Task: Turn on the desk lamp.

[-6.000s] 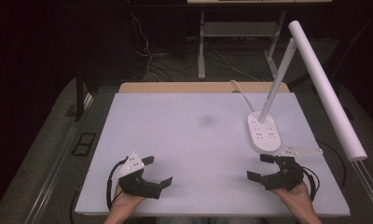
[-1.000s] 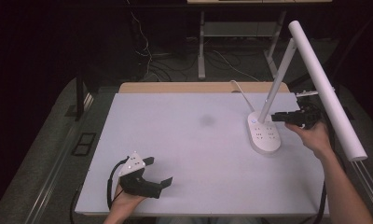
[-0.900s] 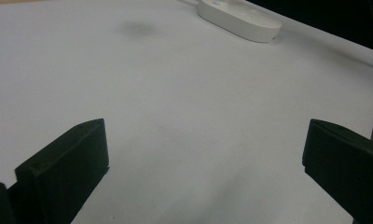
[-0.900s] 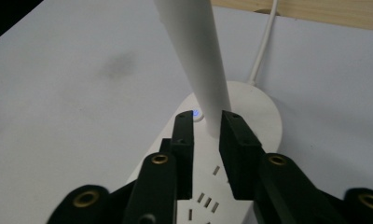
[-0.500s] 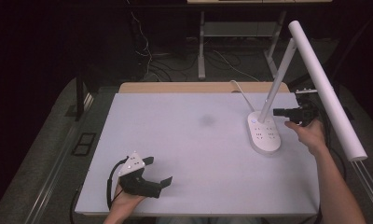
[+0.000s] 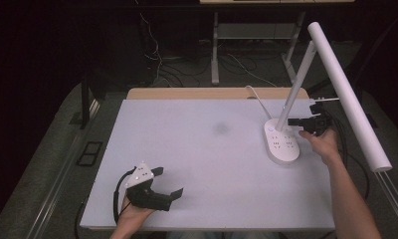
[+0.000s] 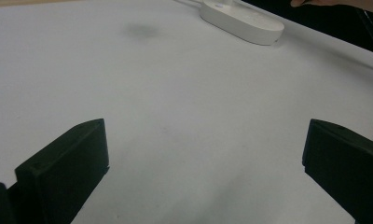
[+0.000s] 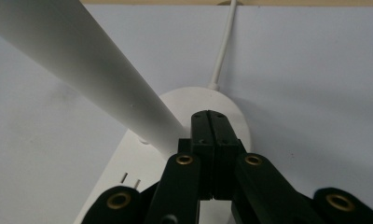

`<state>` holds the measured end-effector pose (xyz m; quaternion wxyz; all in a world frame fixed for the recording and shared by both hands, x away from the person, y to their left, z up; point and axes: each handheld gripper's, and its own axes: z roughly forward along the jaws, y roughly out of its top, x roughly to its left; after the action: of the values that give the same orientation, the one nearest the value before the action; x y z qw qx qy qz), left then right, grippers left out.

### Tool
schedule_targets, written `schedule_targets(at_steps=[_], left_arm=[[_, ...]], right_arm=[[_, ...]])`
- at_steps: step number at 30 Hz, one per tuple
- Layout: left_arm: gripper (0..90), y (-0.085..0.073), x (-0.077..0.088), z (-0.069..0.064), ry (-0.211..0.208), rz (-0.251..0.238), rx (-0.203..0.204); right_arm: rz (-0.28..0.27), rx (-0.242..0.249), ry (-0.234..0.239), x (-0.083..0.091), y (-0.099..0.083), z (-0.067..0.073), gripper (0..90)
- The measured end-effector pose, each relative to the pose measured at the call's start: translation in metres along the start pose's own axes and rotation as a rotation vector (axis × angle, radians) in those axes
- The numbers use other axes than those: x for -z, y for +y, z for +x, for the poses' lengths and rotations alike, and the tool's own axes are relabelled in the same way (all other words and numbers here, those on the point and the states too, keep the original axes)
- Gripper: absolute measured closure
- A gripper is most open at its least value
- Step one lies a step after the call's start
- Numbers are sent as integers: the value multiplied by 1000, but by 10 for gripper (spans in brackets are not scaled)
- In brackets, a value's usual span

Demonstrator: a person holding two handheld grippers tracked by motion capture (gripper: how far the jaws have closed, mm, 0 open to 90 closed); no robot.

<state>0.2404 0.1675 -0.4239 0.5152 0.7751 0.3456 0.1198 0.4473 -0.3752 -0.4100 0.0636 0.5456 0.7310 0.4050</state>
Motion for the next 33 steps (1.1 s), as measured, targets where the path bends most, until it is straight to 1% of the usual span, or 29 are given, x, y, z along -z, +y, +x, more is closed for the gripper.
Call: schedule_targets(at_steps=[3,5,7,10,13,15,18,20,24,26,27,29,30,31,33], left_arm=[[0,0,0,0,0,-4,3],[0,0,0,1,-1,-3,1],[0,0,0,1,0,-2,2],[0,0,0,1,-1,-2,2],[0,0,0,1,-2,-1,2],[0,0,0,1,-2,2,-1],[0,0,-1,1,-3,2,-2],[0,0,0,1,-3,2,0],[0,0,0,0,-2,1,0],[0,0,0,0,-2,-1,2],[0,0,0,0,-2,0,0],[0,0,0,0,-4,2,-1],[0,0,-1,0,-6,3,-2],[0,0,-1,0,-6,3,-2],[0,0,-1,-1,-6,3,-3]], right_arm=[[11,5,1,-5,0,0,894],[11,0,1,-8,0,1,894],[12,11,0,-10,0,0,894],[17,5,-3,-12,-1,0,894],[35,14,-12,-15,-3,-1,894],[41,12,-11,-16,-4,-2,894],[32,6,-6,-16,-5,-3,894],[30,27,-13,-17,-5,-1,894],[34,32,-17,-16,-6,0,895],[29,29,-17,-16,-7,0,895],[21,14,-13,-15,-9,-1,895],[15,15,-12,-15,-10,-2,895],[-10,-4,-3,-15,-13,-3,895],[-25,-13,2,-16,-15,-4,896],[-42,-31,7,-16,-18,-4,896]])
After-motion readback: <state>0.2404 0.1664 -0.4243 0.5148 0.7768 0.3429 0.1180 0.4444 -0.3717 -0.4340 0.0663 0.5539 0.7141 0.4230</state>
